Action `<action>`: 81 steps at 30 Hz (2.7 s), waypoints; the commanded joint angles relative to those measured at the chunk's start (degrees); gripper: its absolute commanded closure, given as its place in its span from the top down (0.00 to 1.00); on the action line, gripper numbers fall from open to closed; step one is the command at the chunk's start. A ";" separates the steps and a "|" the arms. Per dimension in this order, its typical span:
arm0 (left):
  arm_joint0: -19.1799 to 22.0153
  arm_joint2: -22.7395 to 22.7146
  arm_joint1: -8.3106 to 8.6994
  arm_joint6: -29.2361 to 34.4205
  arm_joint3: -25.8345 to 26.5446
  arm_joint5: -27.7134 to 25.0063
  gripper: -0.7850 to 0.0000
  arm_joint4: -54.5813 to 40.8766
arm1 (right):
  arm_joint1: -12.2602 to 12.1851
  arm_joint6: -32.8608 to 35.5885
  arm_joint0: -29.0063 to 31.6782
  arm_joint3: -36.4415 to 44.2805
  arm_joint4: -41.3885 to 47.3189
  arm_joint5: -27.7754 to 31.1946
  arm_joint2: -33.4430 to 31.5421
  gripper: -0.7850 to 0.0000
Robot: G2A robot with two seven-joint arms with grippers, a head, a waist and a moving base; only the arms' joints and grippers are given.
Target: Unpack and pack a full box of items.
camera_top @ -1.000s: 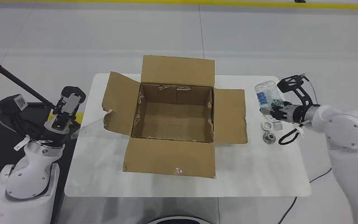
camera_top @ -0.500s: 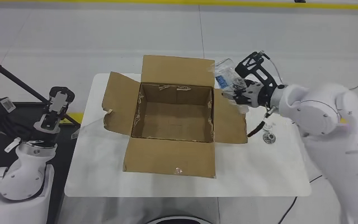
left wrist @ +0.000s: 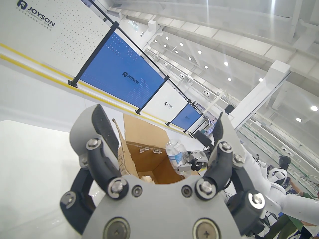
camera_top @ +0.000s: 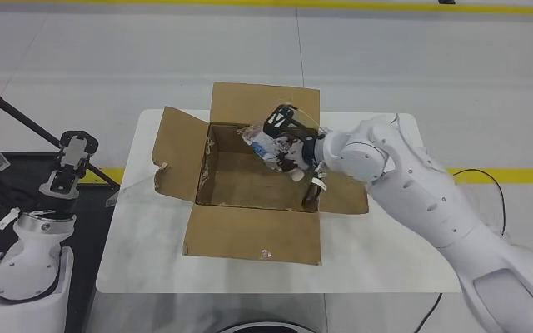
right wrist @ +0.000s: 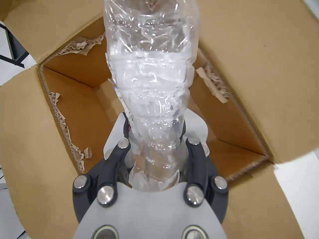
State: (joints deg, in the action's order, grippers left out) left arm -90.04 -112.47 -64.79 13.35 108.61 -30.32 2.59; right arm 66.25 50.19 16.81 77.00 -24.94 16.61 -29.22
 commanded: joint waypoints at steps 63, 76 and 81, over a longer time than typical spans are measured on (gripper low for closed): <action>-0.28 1.08 -0.05 1.97 1.64 -0.74 1.00 0.94 | -1.86 16.58 21.55 26.42 -23.02 2.86 -26.52 1.00; 0.80 2.45 0.00 3.07 1.66 -0.02 1.00 1.58 | -7.71 21.78 43.64 36.25 -30.25 -4.05 -63.88 1.00; 1.82 3.91 0.00 3.42 1.74 0.50 1.00 2.17 | -8.63 25.05 47.61 29.72 -26.96 -1.44 -70.88 1.00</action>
State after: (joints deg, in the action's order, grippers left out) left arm -88.38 -108.81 -64.78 16.72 110.32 -29.90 4.68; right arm 57.74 74.60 64.10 108.28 -52.29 14.69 -99.44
